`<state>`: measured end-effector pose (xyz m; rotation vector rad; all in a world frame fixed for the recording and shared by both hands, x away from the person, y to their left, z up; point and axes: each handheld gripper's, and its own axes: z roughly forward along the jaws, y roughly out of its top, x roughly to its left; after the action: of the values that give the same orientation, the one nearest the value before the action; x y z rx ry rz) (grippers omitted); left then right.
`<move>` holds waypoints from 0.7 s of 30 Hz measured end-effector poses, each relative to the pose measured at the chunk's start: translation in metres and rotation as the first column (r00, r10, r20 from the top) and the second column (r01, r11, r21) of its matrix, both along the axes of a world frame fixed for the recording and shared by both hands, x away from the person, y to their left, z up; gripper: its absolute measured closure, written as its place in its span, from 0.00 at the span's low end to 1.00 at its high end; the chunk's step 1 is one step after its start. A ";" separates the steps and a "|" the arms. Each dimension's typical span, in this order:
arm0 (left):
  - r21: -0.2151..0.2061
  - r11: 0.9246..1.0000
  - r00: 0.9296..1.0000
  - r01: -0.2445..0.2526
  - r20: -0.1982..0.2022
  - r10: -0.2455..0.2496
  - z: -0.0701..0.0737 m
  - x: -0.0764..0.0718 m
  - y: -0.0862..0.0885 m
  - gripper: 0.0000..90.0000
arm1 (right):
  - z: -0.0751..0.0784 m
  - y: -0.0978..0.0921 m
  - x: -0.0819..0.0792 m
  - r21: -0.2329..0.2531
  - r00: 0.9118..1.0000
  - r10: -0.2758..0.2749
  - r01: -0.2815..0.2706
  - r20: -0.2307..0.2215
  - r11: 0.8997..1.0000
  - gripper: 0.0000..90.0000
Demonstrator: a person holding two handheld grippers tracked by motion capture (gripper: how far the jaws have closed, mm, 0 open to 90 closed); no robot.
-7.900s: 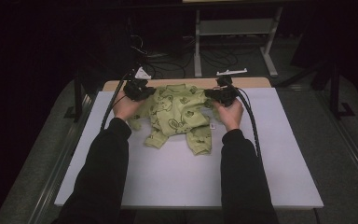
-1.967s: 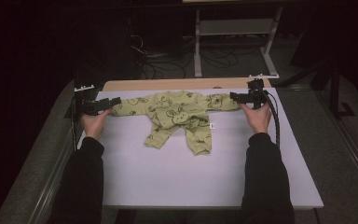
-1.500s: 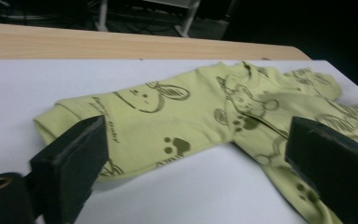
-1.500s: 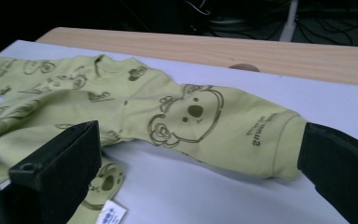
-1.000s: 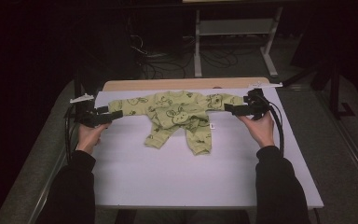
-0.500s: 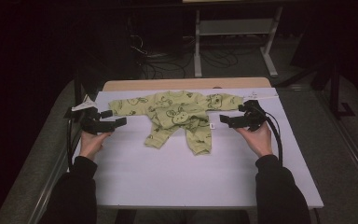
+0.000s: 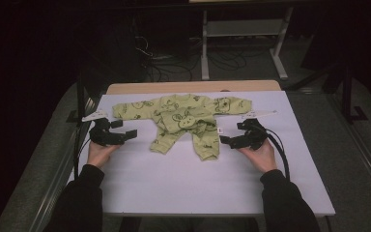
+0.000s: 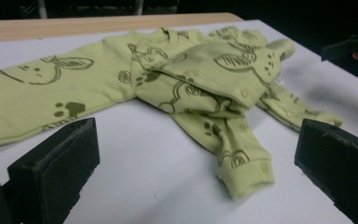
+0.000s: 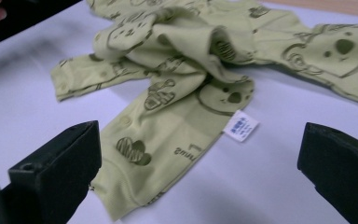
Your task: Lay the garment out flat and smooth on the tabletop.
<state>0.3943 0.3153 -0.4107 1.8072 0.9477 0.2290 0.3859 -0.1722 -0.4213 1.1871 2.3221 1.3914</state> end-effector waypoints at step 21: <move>0.137 0.975 0.985 0.175 -0.017 -0.174 -0.013 -0.008 -0.050 0.00 | -0.015 0.046 -0.011 -0.069 0.977 0.208 -0.211 -0.045 0.975 0.00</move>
<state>0.3867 0.2652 -0.4236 2.0074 0.7869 0.1834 0.3753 -0.1260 -0.4359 0.9797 2.5644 1.3433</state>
